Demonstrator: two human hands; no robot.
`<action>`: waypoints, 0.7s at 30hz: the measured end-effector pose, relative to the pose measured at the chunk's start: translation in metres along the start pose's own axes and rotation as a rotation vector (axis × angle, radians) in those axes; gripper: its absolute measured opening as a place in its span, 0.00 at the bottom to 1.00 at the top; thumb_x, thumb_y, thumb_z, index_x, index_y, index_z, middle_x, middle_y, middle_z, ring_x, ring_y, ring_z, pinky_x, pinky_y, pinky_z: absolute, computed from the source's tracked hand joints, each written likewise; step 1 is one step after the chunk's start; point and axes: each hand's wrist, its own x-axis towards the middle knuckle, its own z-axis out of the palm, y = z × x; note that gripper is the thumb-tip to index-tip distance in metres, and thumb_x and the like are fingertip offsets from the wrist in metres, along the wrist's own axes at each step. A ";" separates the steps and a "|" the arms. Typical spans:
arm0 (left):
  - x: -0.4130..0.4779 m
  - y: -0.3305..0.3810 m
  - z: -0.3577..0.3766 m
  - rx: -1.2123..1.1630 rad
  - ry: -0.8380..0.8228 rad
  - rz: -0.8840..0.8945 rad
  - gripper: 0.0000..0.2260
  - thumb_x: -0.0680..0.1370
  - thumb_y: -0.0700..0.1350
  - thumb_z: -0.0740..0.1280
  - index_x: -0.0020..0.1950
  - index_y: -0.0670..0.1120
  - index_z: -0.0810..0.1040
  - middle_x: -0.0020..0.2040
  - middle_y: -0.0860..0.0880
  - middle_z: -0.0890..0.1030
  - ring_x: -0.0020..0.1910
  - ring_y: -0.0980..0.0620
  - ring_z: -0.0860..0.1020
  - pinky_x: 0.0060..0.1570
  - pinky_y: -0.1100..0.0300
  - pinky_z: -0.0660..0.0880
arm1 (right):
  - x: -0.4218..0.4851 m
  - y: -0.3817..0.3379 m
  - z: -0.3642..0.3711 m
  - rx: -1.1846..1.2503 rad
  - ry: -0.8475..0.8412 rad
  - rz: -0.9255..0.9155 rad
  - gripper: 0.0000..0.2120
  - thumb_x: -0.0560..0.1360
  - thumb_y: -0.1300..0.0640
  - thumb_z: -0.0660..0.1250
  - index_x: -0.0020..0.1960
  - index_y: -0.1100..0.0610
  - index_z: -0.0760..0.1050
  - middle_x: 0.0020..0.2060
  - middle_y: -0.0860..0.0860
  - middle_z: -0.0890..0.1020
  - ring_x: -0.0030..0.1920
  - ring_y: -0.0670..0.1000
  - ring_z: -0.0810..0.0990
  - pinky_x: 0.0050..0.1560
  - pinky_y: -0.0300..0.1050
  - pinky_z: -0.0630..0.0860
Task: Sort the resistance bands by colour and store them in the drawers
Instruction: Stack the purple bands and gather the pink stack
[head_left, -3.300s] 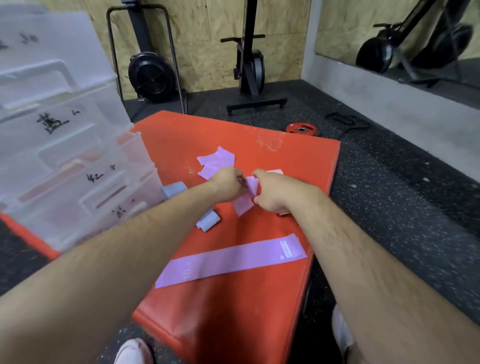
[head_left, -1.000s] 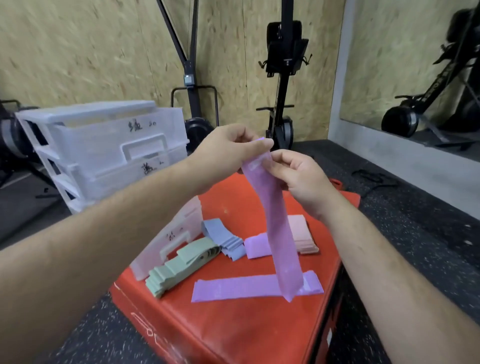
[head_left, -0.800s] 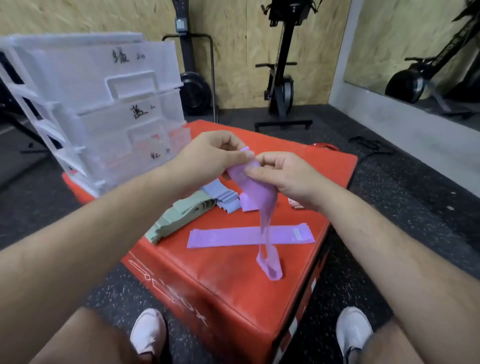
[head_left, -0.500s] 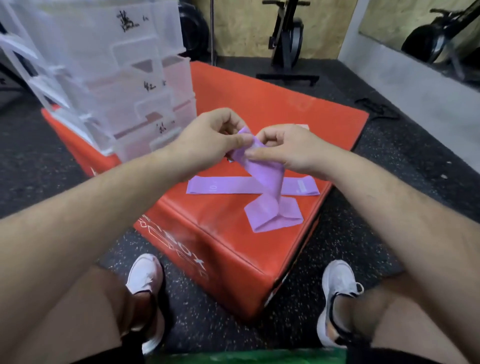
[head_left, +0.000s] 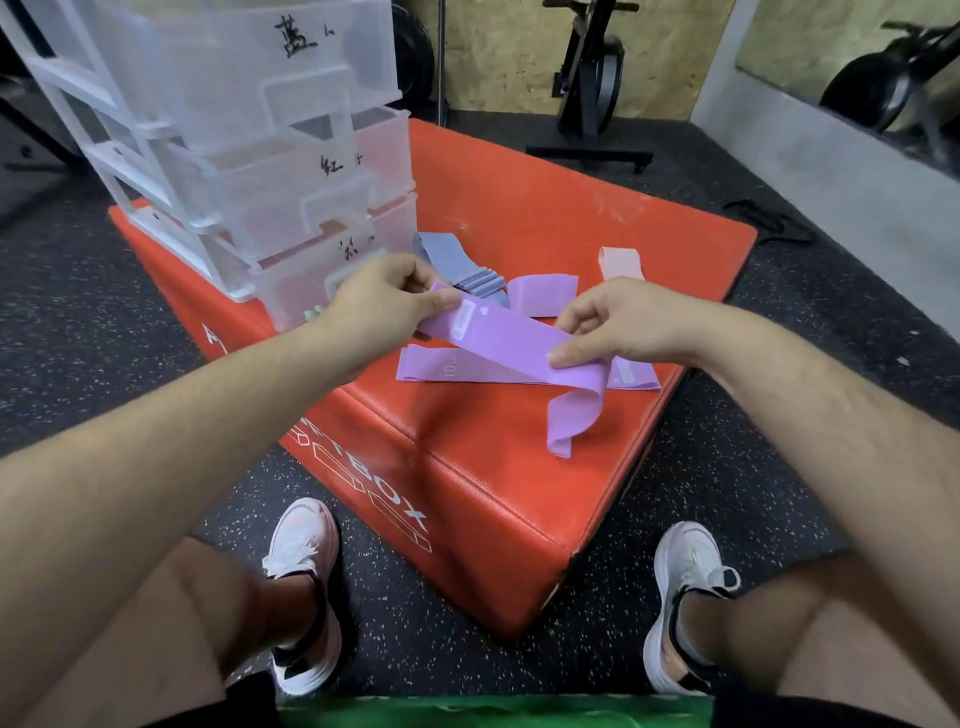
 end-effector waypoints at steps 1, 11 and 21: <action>0.001 -0.005 -0.002 0.005 0.020 -0.013 0.05 0.76 0.43 0.73 0.44 0.44 0.78 0.34 0.51 0.77 0.24 0.63 0.73 0.26 0.71 0.69 | -0.003 0.005 -0.005 -0.028 -0.017 0.024 0.10 0.69 0.54 0.79 0.48 0.58 0.84 0.38 0.56 0.85 0.39 0.47 0.79 0.49 0.47 0.74; 0.012 -0.036 -0.006 0.099 0.078 -0.075 0.05 0.77 0.43 0.72 0.47 0.42 0.78 0.36 0.46 0.78 0.24 0.62 0.73 0.24 0.72 0.68 | -0.024 0.059 -0.042 -0.201 -0.076 0.245 0.07 0.72 0.56 0.77 0.48 0.56 0.85 0.43 0.53 0.87 0.42 0.47 0.81 0.50 0.45 0.75; 0.025 -0.058 0.008 0.372 0.102 -0.108 0.04 0.77 0.44 0.70 0.46 0.43 0.78 0.40 0.47 0.77 0.41 0.48 0.73 0.35 0.59 0.68 | -0.005 0.098 -0.041 0.140 0.220 0.317 0.16 0.76 0.66 0.70 0.62 0.57 0.74 0.49 0.58 0.82 0.41 0.53 0.83 0.45 0.48 0.82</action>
